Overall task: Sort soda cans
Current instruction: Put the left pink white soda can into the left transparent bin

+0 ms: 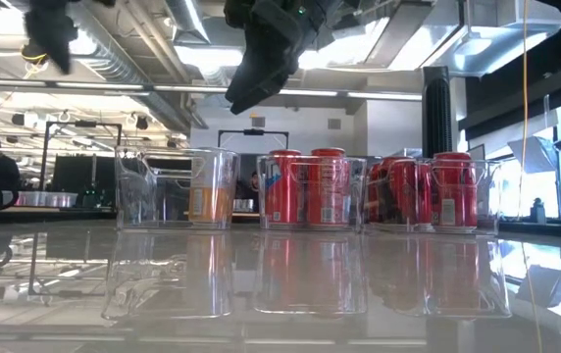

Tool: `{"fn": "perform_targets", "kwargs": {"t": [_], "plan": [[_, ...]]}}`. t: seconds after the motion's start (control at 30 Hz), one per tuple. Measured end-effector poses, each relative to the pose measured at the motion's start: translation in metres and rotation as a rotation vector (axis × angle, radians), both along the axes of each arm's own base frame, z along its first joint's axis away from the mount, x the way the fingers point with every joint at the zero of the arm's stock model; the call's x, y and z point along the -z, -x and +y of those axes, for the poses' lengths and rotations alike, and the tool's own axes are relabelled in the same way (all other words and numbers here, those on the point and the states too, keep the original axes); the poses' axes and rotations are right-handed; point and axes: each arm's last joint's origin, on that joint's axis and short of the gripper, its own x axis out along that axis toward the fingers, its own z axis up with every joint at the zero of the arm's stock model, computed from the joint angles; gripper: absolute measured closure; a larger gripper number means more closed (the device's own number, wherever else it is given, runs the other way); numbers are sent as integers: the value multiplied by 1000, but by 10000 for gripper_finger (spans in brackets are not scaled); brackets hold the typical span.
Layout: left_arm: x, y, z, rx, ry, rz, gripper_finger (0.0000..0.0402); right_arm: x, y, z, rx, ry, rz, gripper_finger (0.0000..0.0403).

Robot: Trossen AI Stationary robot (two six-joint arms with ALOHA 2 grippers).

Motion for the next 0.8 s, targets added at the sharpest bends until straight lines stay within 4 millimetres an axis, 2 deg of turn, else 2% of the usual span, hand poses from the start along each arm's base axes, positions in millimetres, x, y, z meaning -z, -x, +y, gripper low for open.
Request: {"fn": "perform_targets", "kwargs": {"t": [0.17,0.4,0.63,0.8], "plan": [[13,-2,-5,6,73,214,61,0,0,0,-12,10,-1,38],[28,6,-15,26,94,303,61,2,0,0,-17,13,1,38],[40,15,-20,77,71,334,61,25,4,0,-10,2,50,38],[54,18,-27,192,41,379,61,43,7,0,21,-23,74,38]]}}
